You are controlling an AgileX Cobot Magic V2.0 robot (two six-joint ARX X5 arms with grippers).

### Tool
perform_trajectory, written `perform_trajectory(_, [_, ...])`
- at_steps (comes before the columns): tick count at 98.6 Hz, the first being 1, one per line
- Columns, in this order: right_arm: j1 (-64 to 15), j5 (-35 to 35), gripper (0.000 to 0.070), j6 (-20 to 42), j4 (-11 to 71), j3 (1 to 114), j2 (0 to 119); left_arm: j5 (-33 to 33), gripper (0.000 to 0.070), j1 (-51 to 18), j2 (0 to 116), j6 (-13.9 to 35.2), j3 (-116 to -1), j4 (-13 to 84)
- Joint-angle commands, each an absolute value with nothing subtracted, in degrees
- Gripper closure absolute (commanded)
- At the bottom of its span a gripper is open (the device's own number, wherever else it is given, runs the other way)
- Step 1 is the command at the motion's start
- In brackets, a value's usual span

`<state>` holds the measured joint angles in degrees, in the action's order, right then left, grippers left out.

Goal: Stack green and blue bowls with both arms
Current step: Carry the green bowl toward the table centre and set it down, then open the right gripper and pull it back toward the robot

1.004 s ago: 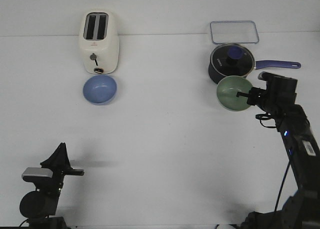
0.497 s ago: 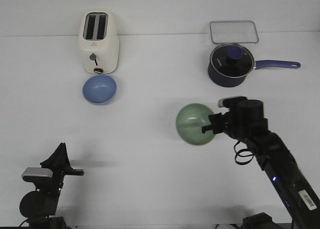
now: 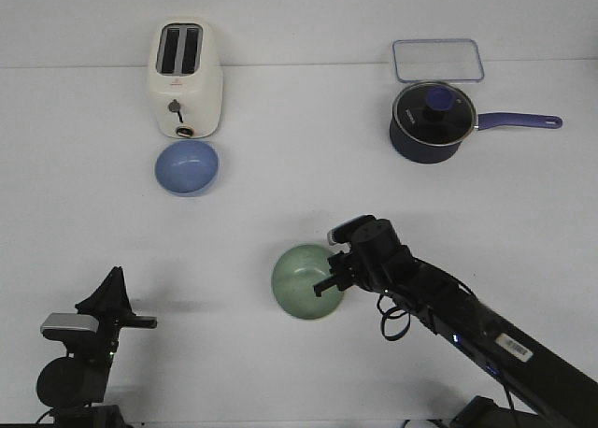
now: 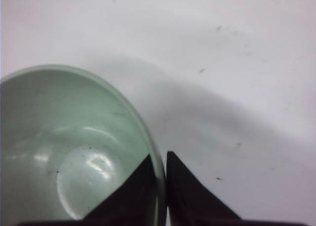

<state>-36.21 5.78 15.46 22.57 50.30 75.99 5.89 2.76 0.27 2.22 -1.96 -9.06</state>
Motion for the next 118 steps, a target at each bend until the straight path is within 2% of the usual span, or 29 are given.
perform_trajectory(1, [-37.3, 4.6, 0.07, 16.4, 21.8, 50.6, 78.3, 5.9, 0.0685, 2.8, 0.2, 1.6, -0.8, -10.0])
perform_trajectory(24, [-38.0, 4.4, 0.07, 15.9, 19.8, 50.6, 81.6, 5.9, 0.0685, 2.8, 0.2, 1.8, -0.8, -10.0])
perform_trajectory(28, [-38.0, 4.5, 0.0669, 15.1, 19.4, 50.6, 81.6, 6.0, 0.0685, 2.8, 0.2, 2.2, -0.8, -10.0])
perform_trajectory(38, [-37.9, 4.5, 0.0535, 14.4, 19.3, 50.6, 81.4, 6.0, 0.0686, 2.8, 0.2, 3.6, -0.8, -10.0])
perform_trajectory(47, [-37.3, 4.5, 0.0486, 13.8, 19.4, 50.6, 80.8, 5.9, 0.0686, 2.8, 0.2, 5.6, -0.8, -10.0])
perform_trajectory(59, [-35.7, 4.5, 0.0486, 13.2, 19.3, 50.7, 77.8, 5.9, 0.0687, 2.8, 0.2, 11.0, -0.8, -10.0])
perform_trajectory(81, [-29.3, 4.4, 0.0487, 10.8, 19.6, 50.6, 66.2, 5.8, 0.0688, 2.8, 0.2, 27.6, -1.0, -9.9])
perform_trajectory(95, [-25.6, 2.3, 0.0493, 10.2, 12.6, 44.6, 55.8, 5.8, 0.0688, 2.8, 0.2, 36.7, -2.2, -7.1])
perform_trajectory(110, [-24.2, -1.0, 0.0494, 10.2, 4.4, 30.8, 42.3, 7.4, 0.0685, 2.8, 1.8, 37.6, -6.5, -2.4])
perform_trajectory(118, [-23.4, -2.9, 0.0494, 10.2, 4.1, 25.3, 35.6, 7.6, 0.0685, 2.8, 4.5, 34.7, -10.3, -0.7])
